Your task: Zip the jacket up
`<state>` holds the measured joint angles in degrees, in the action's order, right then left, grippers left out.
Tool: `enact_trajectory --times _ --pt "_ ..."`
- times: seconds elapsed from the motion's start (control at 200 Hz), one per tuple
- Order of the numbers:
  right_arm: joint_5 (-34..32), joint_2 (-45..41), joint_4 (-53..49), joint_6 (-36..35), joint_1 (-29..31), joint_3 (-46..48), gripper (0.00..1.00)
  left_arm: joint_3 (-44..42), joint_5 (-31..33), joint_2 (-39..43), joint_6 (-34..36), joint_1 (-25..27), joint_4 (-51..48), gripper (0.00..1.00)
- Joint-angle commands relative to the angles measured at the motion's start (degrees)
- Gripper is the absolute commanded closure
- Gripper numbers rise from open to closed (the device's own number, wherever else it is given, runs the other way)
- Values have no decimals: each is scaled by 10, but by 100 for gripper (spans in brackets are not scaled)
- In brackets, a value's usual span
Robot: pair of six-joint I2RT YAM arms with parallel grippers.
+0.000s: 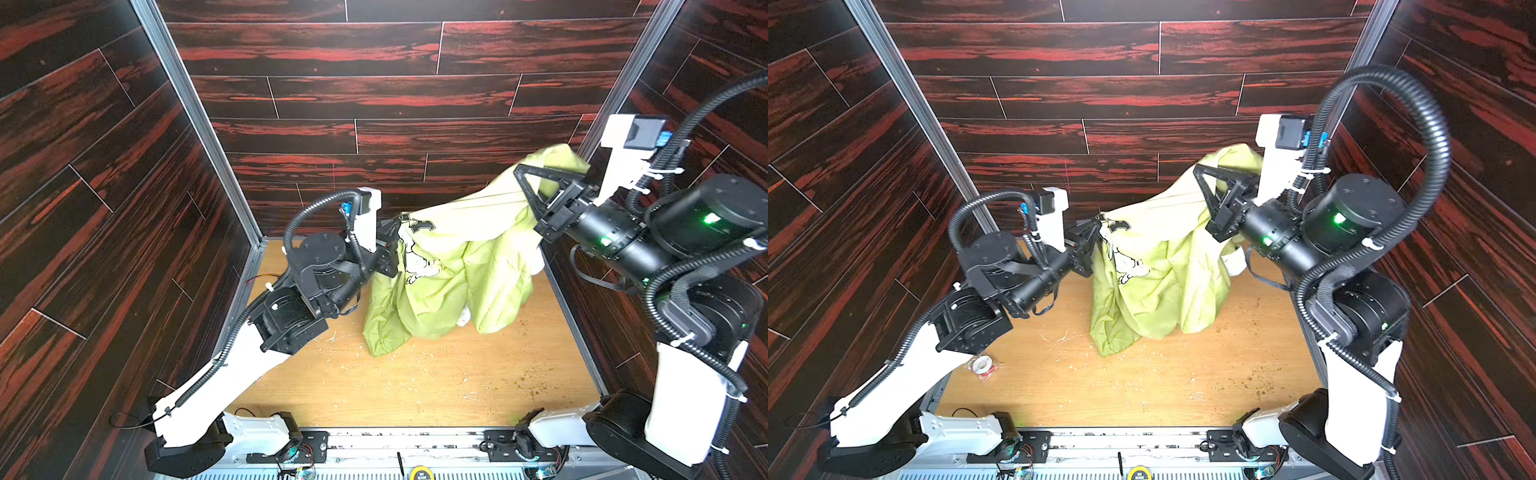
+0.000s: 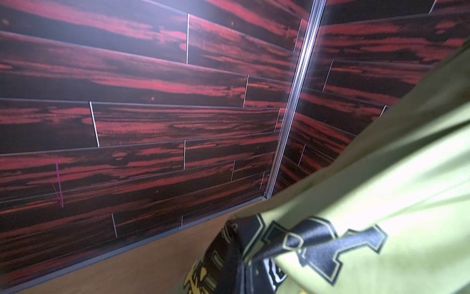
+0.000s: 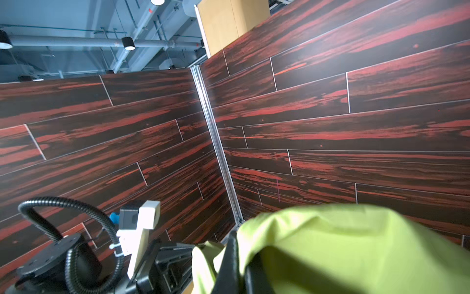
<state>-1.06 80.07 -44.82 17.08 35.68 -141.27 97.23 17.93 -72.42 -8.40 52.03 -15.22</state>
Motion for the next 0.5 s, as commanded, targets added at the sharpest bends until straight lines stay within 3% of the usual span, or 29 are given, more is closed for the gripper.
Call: enact_trajectory --times 0.0,0.115,0.225,0.366,0.491 --pt "-41 16 15 52 -1 -5 100 29 41 -29 2 -20 -48 100" --pt "-109 58 -54 91 -2 28 100 27 9 -102 -43 -66 -86 100" --pt "-115 77 -58 105 -10 123 100 7 -18 -173 -73 -106 -94 100" --pt "-27 93 0 137 -83 264 100 3 -58 -257 -111 -159 -91 100" --pt "41 148 27 168 -165 324 98 36 -57 -343 -133 -200 -104 100"
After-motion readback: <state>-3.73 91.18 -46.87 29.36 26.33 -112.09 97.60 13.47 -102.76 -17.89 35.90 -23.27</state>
